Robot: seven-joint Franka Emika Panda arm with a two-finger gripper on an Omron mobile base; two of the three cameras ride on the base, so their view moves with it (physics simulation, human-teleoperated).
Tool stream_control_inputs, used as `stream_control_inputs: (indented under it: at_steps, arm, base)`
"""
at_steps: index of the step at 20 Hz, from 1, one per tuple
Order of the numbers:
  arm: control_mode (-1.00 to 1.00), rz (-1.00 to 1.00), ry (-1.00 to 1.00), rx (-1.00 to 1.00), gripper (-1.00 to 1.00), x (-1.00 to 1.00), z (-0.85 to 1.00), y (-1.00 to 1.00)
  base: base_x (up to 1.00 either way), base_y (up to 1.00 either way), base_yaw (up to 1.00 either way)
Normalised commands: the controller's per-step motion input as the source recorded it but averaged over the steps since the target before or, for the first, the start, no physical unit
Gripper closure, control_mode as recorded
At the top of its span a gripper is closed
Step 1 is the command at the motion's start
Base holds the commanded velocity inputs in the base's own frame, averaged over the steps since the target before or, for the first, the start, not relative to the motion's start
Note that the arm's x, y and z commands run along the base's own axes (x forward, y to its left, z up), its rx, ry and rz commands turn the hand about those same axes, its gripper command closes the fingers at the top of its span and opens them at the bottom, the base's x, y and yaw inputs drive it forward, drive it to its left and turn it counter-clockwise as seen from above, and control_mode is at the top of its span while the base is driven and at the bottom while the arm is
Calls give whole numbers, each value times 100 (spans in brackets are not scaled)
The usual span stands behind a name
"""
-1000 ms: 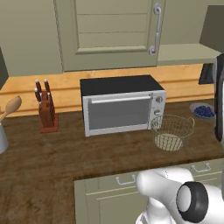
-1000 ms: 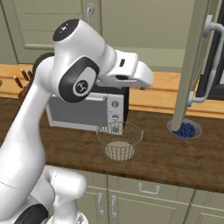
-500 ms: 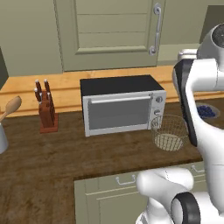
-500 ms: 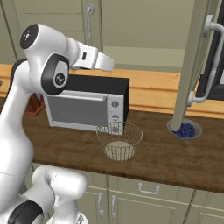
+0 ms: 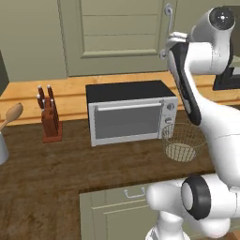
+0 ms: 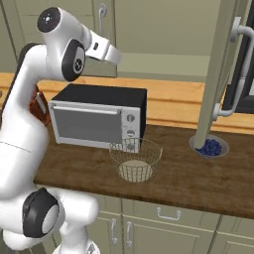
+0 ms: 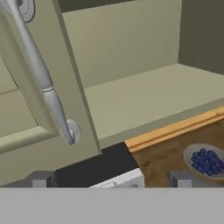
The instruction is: Open the cabinet, pick up the bread from the cabinet and place it in the basket. Then move the basket to the dining counter.
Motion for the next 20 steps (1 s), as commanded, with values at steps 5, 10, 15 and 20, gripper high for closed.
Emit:
stream_control_inputs:
  at_steps: [5,10,15,20]
  arm:
    - [-100,25,0,10,-100,73,18,22]
    - [-100,11,0,0,-100,88,0,14]
    - [-100,4,0,0,-100,89,0,5]
    - [-100,2,0,-1,100,72,-5,8]
  base:
    - [0,0,0]
    - [0,0,0]
    - [0,0,0]
    - [0,0,0]
